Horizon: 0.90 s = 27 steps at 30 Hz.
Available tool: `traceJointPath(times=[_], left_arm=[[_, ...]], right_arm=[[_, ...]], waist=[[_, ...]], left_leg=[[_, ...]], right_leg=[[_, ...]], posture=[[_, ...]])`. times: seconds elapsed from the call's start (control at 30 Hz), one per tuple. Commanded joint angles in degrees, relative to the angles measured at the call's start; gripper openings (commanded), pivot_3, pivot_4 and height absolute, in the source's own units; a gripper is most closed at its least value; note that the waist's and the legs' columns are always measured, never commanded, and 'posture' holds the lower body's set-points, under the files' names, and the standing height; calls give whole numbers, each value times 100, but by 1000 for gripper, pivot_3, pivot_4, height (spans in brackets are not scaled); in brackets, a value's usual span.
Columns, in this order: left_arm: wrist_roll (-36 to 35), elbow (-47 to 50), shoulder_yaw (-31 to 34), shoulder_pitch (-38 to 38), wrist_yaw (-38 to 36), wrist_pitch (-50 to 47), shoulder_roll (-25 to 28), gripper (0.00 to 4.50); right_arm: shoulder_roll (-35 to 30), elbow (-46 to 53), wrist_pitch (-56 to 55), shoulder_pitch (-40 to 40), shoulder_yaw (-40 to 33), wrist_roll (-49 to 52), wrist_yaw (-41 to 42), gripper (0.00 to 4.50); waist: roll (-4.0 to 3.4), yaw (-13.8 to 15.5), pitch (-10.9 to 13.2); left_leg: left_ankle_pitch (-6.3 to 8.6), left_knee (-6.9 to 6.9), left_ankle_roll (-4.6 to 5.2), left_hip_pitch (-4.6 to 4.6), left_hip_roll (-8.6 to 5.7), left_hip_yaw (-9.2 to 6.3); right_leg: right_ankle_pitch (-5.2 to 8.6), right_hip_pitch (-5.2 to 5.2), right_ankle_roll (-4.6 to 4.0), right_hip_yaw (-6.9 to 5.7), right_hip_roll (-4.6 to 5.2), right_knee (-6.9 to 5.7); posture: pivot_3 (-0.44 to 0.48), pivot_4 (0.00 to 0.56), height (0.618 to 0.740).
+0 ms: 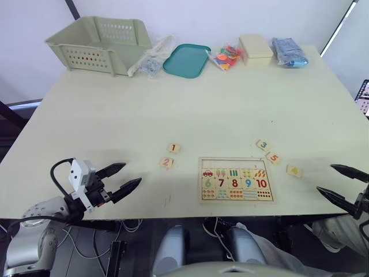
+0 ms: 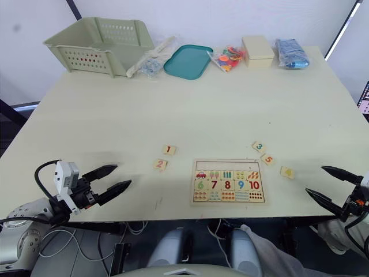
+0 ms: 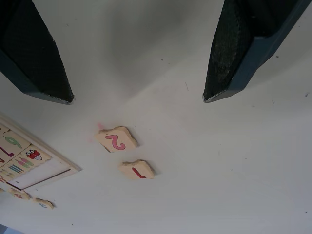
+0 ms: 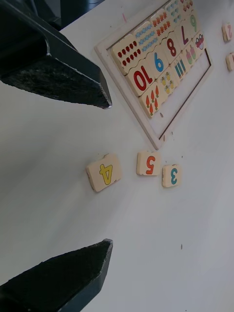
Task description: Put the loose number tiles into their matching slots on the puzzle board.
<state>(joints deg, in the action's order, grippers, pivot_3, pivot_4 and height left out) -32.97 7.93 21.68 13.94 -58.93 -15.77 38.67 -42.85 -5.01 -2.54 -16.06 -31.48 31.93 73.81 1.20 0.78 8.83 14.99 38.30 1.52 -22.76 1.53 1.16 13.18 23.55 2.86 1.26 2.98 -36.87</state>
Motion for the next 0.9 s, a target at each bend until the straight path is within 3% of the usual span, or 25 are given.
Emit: traceJointPath(times=[0.03, 0.57, 0.77, 0.9], left_arm=[[-84, 192, 74, -18, 33, -3, 10, 4470], [-138, 94, -206, -663, -8, -200, 27, 4470], [91, -503, -448, -1276, -476, -12, 254, 4470], [288, -847, -830, -2154, -869, 132, 434, 4470]], right_arm=[[-27, 91, 2, -3, -64, 115, 40, 4500], [-47, 517, 109, 89, 18, 215, -102, 4500], [161, 1429, 283, -241, 17, 392, -373, 4500], [45, 1963, 486, -455, -283, 678, -403, 4500]], waist=[[0, 0, 0], [-2, -4, -1], [-2, 3, -1], [-1, 34, 0]], left_leg=[[0, 0, 0, 0, 0, 0], [0, 1, 0, 0, -1, 0], [0, 1, 0, 0, -1, -2], [0, 1, 0, -2, -2, -3]], right_leg=[[0, 0, 0, 0, 0, 0], [-1, -1, 1, 0, 0, 0], [-1, -1, 1, -1, -1, -1], [-1, 0, 3, -3, -1, -1]], posture=[[0, 150, 740], [0, 150, 740], [0, 150, 740], [0, 150, 740]])
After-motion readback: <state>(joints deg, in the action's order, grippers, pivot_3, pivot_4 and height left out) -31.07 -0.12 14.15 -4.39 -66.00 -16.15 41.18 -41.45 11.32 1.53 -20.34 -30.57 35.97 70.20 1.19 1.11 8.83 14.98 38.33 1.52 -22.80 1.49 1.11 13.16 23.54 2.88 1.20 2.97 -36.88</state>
